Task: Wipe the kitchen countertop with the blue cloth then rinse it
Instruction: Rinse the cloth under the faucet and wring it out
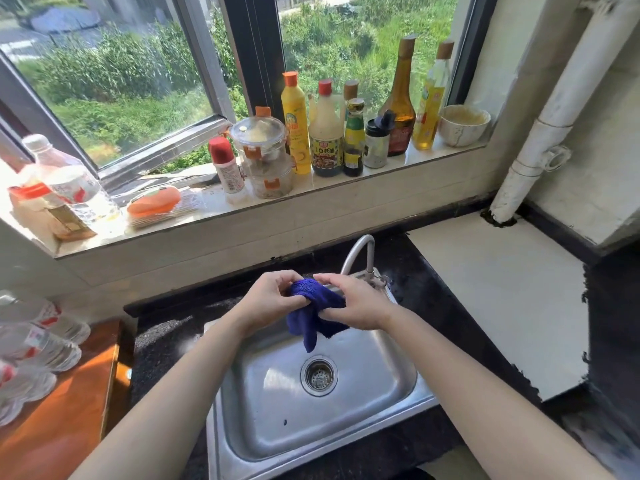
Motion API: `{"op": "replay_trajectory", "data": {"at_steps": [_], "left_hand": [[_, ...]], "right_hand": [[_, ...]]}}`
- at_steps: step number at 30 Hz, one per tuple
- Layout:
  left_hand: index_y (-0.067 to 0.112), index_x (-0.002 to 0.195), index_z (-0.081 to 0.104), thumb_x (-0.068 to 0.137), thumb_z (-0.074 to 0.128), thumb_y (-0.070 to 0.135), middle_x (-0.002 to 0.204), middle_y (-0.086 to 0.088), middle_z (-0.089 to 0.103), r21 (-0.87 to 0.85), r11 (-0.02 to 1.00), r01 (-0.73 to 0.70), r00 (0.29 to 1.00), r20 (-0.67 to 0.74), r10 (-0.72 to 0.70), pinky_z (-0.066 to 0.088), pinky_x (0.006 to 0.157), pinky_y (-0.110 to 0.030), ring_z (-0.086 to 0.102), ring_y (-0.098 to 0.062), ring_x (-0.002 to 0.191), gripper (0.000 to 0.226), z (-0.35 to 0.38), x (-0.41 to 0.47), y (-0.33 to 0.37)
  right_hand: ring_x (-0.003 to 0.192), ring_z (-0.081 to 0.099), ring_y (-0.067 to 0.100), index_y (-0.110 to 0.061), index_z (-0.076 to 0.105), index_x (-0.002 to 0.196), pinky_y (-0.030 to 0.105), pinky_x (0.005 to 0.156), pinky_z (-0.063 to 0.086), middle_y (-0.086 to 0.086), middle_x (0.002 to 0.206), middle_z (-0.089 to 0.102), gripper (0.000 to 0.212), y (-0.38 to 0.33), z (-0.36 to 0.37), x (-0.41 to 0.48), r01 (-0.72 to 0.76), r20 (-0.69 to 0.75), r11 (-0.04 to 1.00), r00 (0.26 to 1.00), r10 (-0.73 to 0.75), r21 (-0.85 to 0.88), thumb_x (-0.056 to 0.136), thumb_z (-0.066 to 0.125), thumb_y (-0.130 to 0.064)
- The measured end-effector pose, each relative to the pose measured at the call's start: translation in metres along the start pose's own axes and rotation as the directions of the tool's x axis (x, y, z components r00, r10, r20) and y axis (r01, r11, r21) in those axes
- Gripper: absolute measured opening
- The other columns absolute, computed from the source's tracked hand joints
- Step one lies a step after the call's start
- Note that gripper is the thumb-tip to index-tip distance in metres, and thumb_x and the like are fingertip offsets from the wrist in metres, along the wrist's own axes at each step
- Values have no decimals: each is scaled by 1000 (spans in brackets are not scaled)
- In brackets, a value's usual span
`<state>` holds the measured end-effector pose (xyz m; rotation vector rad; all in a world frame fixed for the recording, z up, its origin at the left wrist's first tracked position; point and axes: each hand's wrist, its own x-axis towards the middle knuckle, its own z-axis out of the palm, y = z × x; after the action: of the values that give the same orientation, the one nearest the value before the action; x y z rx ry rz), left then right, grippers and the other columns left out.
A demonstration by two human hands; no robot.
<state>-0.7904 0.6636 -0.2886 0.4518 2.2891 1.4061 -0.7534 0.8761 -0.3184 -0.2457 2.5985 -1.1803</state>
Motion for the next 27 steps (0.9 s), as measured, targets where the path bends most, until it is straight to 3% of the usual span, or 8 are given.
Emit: {"op": "replay_trajectory", "data": {"at_steps": [2,4,8,13,17,22,24,27], "left_hand": [[12,88,69,72,69,16,85,-17,72,50,999,3,1000,5,-4,50,74,-32,61,-13,72,17,0,2,1],[14,88,69,70,70,19,86,-17,72,107,994,32,999,-4,-32,51,74,-37,60,-13,70,19,-3,3,-3],[18,95,71,67,78,24,89,-12,75,116,986,116,993,9,-118,55,84,-45,65,-15,74,30,-12,-5,-14],[26,94,71,61,82,28,88,-9,76,73,990,117,993,-31,-115,55,87,-43,67,-16,76,35,-11,-3,-8],[16,98,71,66,83,18,93,-10,76,-88,993,82,995,-55,-87,54,84,-39,68,-17,81,34,-9,0,10],[9,101,71,71,82,10,96,-13,76,-156,987,36,994,-92,-51,57,81,-38,69,-19,83,32,1,2,23],[10,101,71,68,81,15,95,-13,76,-157,987,32,991,-121,-51,57,81,-40,68,-20,83,34,2,3,25],[11,99,72,65,81,17,92,-10,76,-136,990,48,987,-144,-67,58,82,-41,69,-18,81,35,2,3,29]], "right_hand": [[93,65,8,-35,65,114,32,86,53,-14,95,70,25,-4,0,2,36,-3,997,999,-36,-62,89,68,-30],[82,66,11,-32,69,103,37,81,55,-12,82,69,12,-3,-8,4,21,-77,996,997,-28,-82,93,64,-29],[76,72,8,-42,67,101,41,78,59,-10,81,75,18,2,-34,4,-13,-145,1000,989,10,-25,90,60,-29],[89,66,6,-39,68,107,39,87,55,-14,94,71,19,13,-36,3,-20,-199,991,980,-7,-131,91,62,-30],[93,65,15,-30,69,108,36,86,51,-9,98,71,20,19,-5,1,-26,-166,993,986,6,-117,90,62,-29],[83,65,14,-31,59,100,33,78,53,-7,89,71,12,18,40,-4,-57,-77,993,995,65,104,91,55,-24],[84,66,13,-33,57,107,28,77,53,-4,94,72,20,16,47,-7,-50,-87,983,994,66,178,95,48,-21],[85,65,17,-39,54,115,41,81,56,-3,96,69,42,18,51,-7,-48,-92,970,993,71,238,85,41,-13]]}}
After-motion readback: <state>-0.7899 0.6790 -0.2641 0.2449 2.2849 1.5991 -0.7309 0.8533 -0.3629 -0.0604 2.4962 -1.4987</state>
